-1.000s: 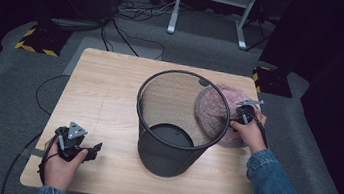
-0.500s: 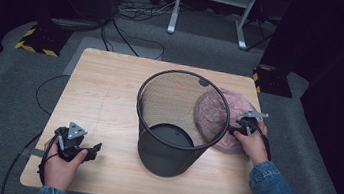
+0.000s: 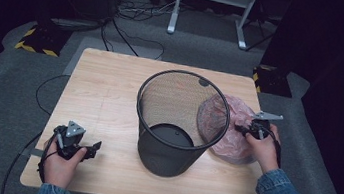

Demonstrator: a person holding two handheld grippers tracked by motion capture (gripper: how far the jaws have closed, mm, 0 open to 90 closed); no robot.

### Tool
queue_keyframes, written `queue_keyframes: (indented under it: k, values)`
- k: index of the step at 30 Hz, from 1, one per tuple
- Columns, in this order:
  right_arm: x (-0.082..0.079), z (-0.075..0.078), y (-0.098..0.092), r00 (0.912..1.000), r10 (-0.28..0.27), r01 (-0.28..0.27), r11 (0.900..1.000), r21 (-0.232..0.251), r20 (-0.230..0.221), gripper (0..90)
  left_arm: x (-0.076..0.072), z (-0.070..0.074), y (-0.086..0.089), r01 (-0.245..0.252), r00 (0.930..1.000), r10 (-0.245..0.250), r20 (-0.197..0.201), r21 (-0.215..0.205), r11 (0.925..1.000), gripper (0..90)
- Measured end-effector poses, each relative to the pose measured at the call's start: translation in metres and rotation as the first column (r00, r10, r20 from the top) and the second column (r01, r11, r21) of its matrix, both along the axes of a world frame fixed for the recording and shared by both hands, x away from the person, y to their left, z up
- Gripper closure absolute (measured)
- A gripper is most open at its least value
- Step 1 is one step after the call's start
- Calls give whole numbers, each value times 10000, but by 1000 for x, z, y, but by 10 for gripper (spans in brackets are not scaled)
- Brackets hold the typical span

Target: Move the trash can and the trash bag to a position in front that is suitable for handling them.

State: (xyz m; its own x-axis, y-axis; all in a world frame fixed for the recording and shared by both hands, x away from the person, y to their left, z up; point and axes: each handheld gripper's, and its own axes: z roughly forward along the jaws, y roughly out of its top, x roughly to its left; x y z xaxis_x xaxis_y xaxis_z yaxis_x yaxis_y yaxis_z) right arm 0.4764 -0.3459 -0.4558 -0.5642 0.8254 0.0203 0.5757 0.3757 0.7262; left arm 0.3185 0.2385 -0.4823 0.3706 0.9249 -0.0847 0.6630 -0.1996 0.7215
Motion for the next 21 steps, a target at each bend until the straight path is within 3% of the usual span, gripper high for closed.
queue_keyframes:
  k: [12, 21]
  values:
    - [-26, 58, -18, 9952, -81, 36, 9989, 458, 976, 846, 14, 8, -6, 298, 9993, -294, 243, -169, 9994, 247]
    - [-38, 86, -25, 9919, 39, -114, 9982, 582, 1267, 846, 17, 9, -8, 312, 9992, -307, 267, -200, 9993, 246]
